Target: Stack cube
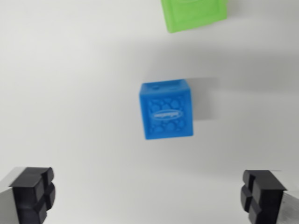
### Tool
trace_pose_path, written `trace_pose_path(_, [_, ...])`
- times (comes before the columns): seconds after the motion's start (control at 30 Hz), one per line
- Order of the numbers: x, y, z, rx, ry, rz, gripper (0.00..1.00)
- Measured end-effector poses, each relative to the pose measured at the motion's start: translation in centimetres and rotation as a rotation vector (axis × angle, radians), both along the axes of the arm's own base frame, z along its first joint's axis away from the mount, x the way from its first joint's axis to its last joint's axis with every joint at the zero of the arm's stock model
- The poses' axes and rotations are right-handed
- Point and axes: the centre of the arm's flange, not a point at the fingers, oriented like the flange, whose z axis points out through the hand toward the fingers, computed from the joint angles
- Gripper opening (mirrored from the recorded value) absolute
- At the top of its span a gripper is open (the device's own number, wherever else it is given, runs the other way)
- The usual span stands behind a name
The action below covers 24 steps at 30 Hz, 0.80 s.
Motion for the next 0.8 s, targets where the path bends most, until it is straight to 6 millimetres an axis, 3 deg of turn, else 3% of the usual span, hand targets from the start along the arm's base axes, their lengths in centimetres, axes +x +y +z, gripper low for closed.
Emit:
trace_pose_path(0.53, [-2.4,-1.4,-6.2,-0.007,-0.033,0.098,1.00])
trace_pose_path(0.8, [-2.5,-1.4,-9.6,-0.008,-0.033,0.103,1.00])
